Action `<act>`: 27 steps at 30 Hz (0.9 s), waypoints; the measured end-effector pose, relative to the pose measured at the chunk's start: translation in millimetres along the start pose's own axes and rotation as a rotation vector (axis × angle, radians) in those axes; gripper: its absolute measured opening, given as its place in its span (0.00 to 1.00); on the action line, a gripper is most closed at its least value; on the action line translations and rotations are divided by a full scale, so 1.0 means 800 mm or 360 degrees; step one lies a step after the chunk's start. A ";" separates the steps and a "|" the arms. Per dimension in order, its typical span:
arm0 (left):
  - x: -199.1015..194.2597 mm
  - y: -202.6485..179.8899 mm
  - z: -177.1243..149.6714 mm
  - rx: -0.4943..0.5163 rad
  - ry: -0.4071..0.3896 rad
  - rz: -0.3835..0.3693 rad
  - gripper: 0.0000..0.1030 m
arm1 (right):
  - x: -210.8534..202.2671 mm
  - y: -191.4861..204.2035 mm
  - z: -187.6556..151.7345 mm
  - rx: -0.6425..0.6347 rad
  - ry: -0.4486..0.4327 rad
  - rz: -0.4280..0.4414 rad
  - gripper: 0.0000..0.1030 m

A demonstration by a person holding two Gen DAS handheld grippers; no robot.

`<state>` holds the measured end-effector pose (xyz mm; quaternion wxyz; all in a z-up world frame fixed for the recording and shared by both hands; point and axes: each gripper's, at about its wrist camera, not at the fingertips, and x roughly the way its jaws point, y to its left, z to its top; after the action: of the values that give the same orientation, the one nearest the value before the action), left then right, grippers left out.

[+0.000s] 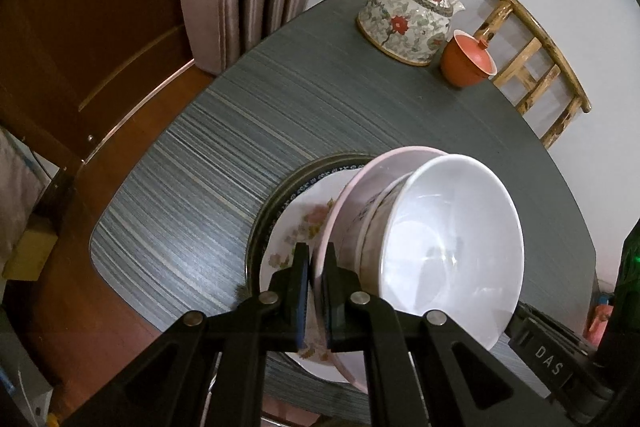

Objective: Organize plates and bowls
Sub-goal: 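Lift the nested bowl stack with both tools and carry it over the floral plate, then lower the bowl stack onto the floral plate and open both tools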

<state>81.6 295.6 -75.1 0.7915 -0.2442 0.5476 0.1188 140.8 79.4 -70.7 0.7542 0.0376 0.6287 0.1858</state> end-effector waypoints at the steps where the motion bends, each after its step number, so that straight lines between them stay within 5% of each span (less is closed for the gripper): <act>1: 0.001 0.001 0.001 -0.0002 0.0001 -0.0006 0.03 | -0.001 0.000 -0.001 0.0000 0.0001 -0.0001 0.10; 27: 0.001 0.009 -0.002 0.0063 -0.0082 -0.0039 0.08 | -0.003 0.010 0.000 -0.0030 -0.0109 -0.0026 0.14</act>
<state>77.9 300.7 -78.3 0.8114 -0.2320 0.5262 0.1043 138.7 86.0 -65.9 0.7771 0.0317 0.6010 0.1841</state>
